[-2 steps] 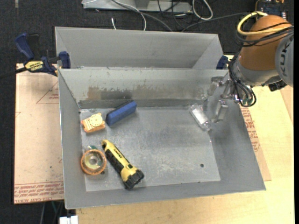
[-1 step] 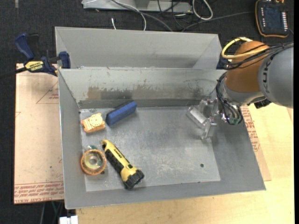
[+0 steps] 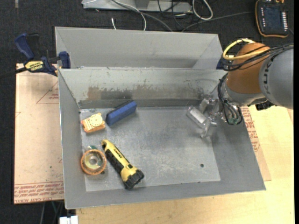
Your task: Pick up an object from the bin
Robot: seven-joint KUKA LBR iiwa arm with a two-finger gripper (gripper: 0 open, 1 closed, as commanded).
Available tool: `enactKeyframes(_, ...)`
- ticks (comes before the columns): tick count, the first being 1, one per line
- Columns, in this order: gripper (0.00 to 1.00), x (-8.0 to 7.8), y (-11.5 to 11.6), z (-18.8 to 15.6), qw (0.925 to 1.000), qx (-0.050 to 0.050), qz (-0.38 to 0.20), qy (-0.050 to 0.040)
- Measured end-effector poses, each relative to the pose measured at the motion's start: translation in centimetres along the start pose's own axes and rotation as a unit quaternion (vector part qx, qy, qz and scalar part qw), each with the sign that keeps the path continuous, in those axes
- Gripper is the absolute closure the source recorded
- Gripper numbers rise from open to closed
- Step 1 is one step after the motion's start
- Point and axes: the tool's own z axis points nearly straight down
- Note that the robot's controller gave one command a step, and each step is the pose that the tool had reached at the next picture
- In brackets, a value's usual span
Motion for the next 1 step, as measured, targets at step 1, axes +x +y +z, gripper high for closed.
enactKeyframes(1, 1.00, 0.00, 0.67, -0.47, 0.9994, 0.000, -0.032, 0.0086)
